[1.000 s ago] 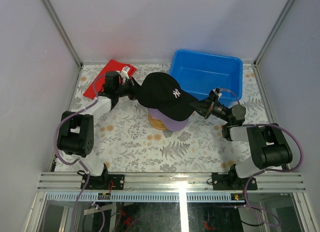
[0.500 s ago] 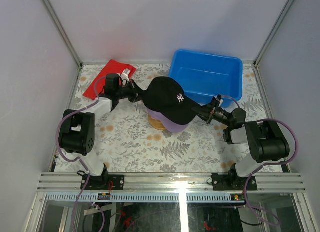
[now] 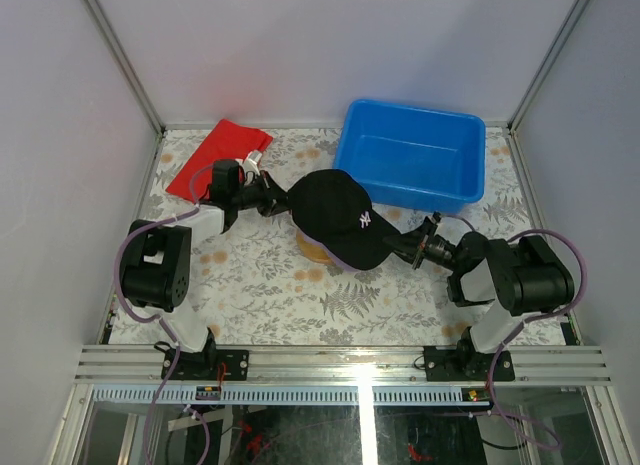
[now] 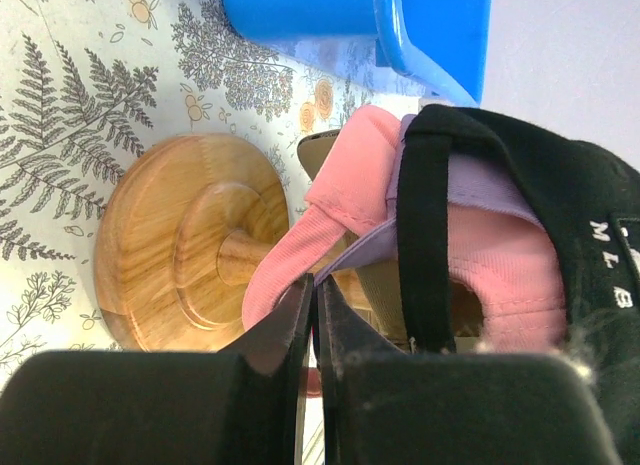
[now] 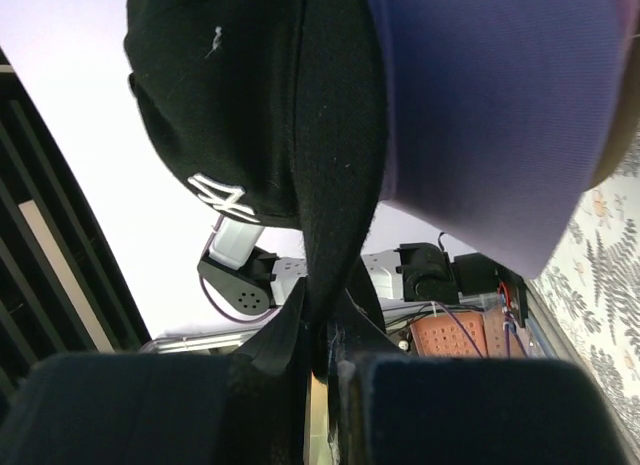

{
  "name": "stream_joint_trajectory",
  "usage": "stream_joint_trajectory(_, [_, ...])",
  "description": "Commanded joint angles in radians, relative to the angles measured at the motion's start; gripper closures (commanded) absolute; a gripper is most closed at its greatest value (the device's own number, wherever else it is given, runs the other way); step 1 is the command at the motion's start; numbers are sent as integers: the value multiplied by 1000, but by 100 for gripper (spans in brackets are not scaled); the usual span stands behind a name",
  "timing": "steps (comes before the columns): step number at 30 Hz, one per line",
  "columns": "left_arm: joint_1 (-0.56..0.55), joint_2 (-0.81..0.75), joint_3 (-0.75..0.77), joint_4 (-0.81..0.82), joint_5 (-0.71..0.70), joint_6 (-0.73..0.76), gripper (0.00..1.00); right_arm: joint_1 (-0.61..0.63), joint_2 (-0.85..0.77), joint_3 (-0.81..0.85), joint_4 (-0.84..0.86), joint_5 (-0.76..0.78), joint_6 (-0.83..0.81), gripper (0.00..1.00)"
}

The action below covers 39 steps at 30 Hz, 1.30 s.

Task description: Stack the hats

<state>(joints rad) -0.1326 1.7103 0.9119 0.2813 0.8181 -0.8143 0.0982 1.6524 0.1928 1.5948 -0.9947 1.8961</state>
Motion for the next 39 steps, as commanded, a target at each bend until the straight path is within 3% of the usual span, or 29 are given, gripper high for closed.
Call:
stream_joint_trajectory(1, [10,-2,-61,-28,-32,43,100,2,75,-38,95,-100,-102,100])
stream_joint_trajectory(9, [10,-14,-127,5,-34,37,100,28,146,-35,93,-86,-153,100])
stream_joint_trajectory(15, [13,-60,-120,30,-19,-18,100,37,80,48,29,-82,-113,100])
stream_joint_trajectory(17, [21,-89,-119,38,-14,-46,99,37,36,104,-71,-95,-141,100])
stream_joint_trajectory(20, [44,-153,-129,45,-16,-85,94,37,-47,188,-372,-132,-256,100])
stream_joint_trajectory(25, [89,-251,-155,33,-30,-117,82,37,-128,340,-956,-138,-642,100])
stream_joint_trajectory(32, [159,-335,-227,96,-20,-195,67,36,-131,359,-990,-142,-666,100])
stream_joint_trajectory(39, [174,-315,-244,164,19,-248,63,37,-144,374,-1052,-137,-699,100])
